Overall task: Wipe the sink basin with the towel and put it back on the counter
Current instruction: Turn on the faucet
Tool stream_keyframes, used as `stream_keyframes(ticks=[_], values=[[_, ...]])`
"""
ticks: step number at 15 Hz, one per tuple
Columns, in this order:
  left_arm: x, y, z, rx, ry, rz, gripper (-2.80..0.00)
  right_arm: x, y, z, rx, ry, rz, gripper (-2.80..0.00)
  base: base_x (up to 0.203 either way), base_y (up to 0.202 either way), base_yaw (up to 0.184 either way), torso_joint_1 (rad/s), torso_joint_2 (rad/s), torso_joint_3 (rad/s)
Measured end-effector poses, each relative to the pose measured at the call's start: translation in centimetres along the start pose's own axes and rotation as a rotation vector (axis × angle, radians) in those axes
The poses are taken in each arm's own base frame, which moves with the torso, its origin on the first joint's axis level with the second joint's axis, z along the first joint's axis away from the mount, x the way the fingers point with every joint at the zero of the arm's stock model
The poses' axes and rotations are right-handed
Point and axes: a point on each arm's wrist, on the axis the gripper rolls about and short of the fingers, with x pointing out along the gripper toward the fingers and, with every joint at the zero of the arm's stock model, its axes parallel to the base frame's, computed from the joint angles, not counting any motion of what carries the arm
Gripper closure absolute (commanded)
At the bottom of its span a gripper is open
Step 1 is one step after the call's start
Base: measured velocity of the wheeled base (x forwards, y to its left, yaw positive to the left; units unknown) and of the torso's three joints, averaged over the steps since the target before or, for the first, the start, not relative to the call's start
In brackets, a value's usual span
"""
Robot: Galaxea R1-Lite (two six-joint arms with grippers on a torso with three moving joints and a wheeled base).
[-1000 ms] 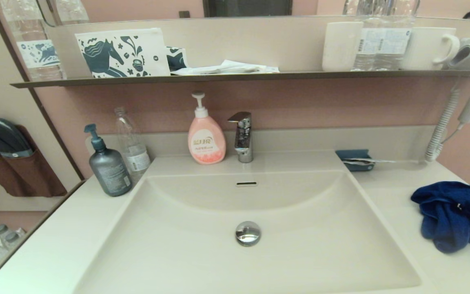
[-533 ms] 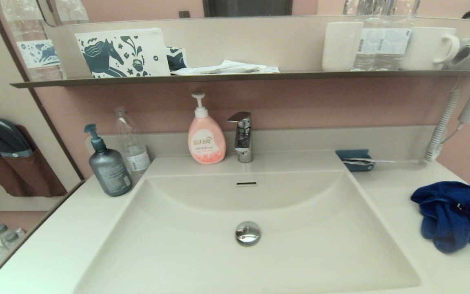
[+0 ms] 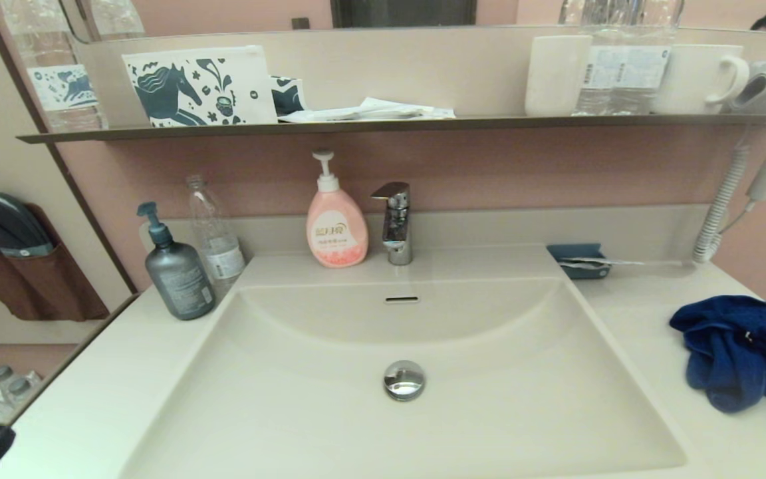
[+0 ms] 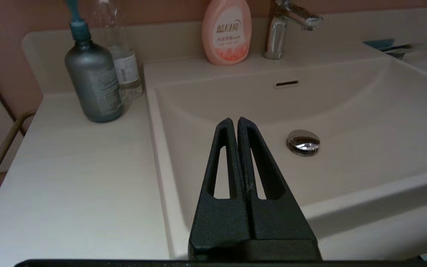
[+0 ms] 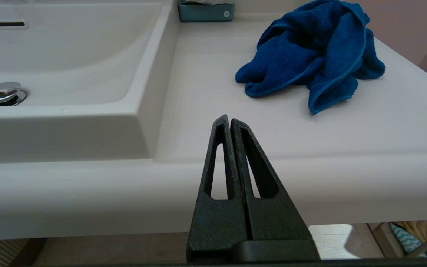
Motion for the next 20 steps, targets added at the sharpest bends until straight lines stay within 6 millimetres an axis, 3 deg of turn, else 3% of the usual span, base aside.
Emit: stream_keyframes(ticks=[4, 9, 12, 20], values=[[5.0, 1.0, 2.1, 0.040, 0.013, -0.043, 0.00, 0.0, 0.0, 0.0, 0.000, 0.000, 0.000, 0.00, 0.000, 0.000, 0.000, 0.000, 0.00, 0.000], [12.3, 1.4, 3.2, 0.050, 0.022, -0.127, 0.00, 0.0, 0.0, 0.0, 0.000, 0.000, 0.000, 0.00, 0.000, 0.000, 0.000, 0.000, 0.00, 0.000], [16.5, 0.5, 3.6, 0.052, -0.002, -0.163, 0.00, 0.0, 0.0, 0.0, 0.000, 0.000, 0.000, 0.00, 0.000, 0.000, 0.000, 0.000, 0.00, 0.000], [25.9, -3.0, 1.6, 0.059, -0.066, -0.211, 0.00, 0.0, 0.0, 0.0, 0.000, 0.000, 0.000, 0.00, 0.000, 0.000, 0.000, 0.000, 0.00, 0.000]])
